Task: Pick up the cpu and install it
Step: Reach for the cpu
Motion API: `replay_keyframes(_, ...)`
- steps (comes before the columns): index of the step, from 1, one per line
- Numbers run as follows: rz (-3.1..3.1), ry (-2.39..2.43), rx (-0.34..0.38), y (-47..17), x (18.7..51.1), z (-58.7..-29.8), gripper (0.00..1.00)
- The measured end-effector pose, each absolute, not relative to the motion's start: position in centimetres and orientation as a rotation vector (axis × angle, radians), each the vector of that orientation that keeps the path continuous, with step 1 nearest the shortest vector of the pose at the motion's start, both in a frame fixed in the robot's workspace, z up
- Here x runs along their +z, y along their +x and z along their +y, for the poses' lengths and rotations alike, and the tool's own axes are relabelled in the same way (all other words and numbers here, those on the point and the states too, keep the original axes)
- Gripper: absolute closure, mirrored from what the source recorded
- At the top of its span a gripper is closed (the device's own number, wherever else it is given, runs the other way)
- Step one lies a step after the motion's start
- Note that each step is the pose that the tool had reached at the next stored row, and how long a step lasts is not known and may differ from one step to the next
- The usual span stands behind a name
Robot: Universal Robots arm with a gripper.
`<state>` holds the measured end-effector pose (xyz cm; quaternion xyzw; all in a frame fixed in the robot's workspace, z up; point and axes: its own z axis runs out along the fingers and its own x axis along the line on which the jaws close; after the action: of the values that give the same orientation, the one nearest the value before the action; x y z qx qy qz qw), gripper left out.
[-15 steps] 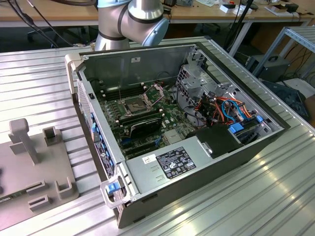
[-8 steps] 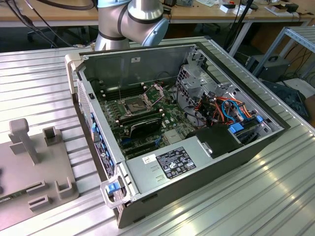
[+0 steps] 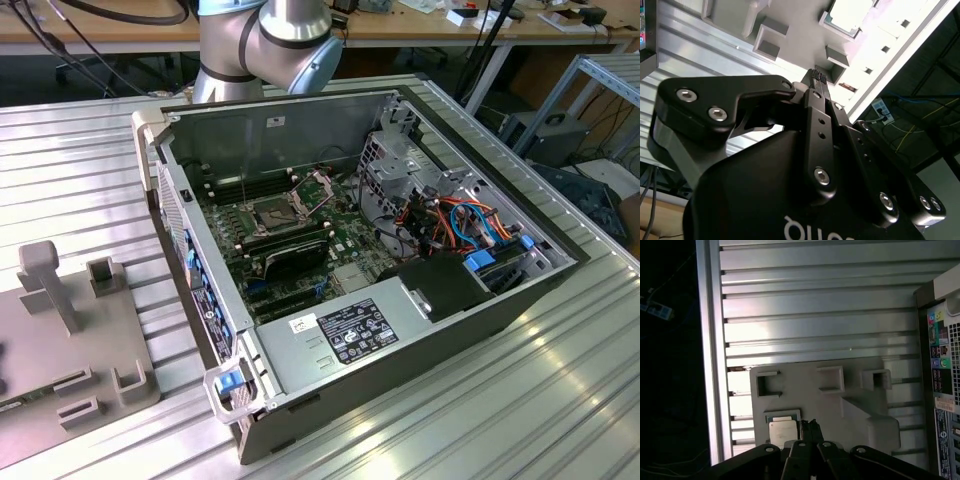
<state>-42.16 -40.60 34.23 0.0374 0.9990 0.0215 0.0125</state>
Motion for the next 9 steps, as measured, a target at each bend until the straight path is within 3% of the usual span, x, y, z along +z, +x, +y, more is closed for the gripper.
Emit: replay_keyframes(9, 3.114, 0.117, 0.067, -42.24, 34.14, -40.61, 0.89)
